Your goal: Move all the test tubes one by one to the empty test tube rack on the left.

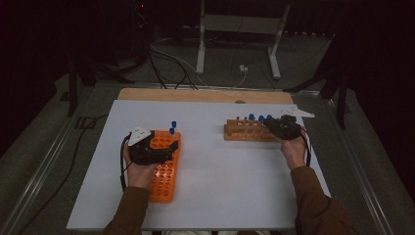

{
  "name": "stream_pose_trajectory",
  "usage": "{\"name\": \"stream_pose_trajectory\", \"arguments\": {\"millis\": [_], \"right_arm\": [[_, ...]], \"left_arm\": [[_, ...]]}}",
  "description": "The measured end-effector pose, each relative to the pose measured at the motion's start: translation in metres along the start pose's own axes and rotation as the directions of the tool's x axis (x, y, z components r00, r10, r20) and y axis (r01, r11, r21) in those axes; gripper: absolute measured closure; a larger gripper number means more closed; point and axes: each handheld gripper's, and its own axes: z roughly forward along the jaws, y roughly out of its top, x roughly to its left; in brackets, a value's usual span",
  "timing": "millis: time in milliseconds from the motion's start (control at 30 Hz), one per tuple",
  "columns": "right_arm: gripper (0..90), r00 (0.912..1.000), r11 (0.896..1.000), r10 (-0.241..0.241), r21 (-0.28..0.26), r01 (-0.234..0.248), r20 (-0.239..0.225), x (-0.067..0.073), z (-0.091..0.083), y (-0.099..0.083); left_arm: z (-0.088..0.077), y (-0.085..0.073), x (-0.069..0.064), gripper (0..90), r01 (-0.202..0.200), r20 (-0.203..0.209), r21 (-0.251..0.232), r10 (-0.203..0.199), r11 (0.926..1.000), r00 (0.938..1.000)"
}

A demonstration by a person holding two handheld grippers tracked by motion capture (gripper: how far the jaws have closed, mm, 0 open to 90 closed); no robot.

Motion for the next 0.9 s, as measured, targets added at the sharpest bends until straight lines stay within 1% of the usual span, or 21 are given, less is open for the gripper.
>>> {"name": "stream_pose_trajectory", "arguments": {"millis": [167, 467, 700, 900], "right_arm": [[76.5, 0.9999, 1.0, 0.01, -0.001, -0.01, -0.001, 0.0004, -0.0001, -0.0002], [76.8, 0.9999, 1.0, 0.01, 0.01, -0.01, 0.001, 0.0007, -0.0012, 0.0011], [76.8, 0.9999, 1.0, 0.013, 0.004, -0.013, 0.0, 0.002, -0.0041, 0.0036], [76.8, 0.9999, 1.0, 0.012, 0.001, -0.012, 0.009, 0.0023, -0.008, 0.0074]], "left_arm": [[0.0005, -0.0004, -0.0005, 0.8, 0.0, 0.001, 0.002, 0.0, 1.0, 1.0], [0.0011, -0.0009, -0.0004, 0.7, 0.001, 0.002, 0.003, -0.001, 1.0, 1.0], [0.0012, -0.0013, -0.0002, 0.7, 0.004, 0.002, 0.004, -0.004, 1.0, 1.0], [0.0012, -0.0015, 0.0002, 0.8, 0.005, 0.001, 0.005, -0.006, 1.0, 1.0]]}}
